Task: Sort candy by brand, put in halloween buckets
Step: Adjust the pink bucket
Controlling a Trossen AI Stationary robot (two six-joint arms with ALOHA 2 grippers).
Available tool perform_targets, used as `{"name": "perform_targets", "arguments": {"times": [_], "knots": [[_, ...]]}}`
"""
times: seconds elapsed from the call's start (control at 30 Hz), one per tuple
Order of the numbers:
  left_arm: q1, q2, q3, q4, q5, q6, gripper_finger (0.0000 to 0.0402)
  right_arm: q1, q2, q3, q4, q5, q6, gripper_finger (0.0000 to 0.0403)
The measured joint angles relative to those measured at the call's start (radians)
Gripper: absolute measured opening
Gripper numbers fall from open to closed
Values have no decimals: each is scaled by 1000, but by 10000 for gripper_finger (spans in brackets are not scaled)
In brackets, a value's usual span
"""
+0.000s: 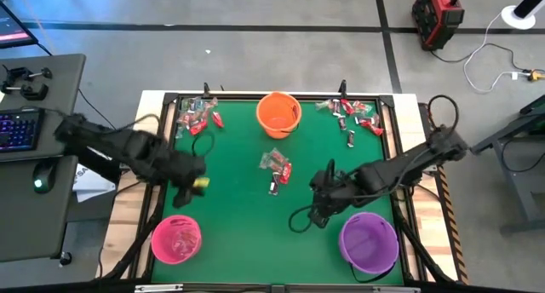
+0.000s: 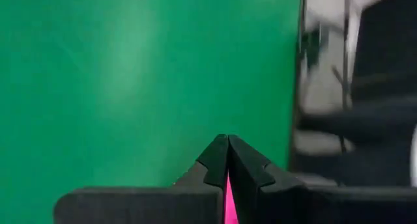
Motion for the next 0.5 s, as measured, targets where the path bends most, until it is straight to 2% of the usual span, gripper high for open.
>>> {"name": "perform_targets", "arguments": {"times": [0.13, 0.27, 0.37, 0.5], "knots": [[-236, 27, 10, -14, -8, -338, 0, 16, -80, -165, 144, 2, 49, 0], [-410, 91, 5, -13, -34, -655, 0, 19, -106, -245, 210, -1, 47, 0], [-491, 171, -8, -4, -48, -787, 0, 10, -107, -252, 212, 1, 10, 0], [-519, 268, -44, 59, -83, -844, 0, -12, -107, -253, 212, 1, -46, 0]]}}
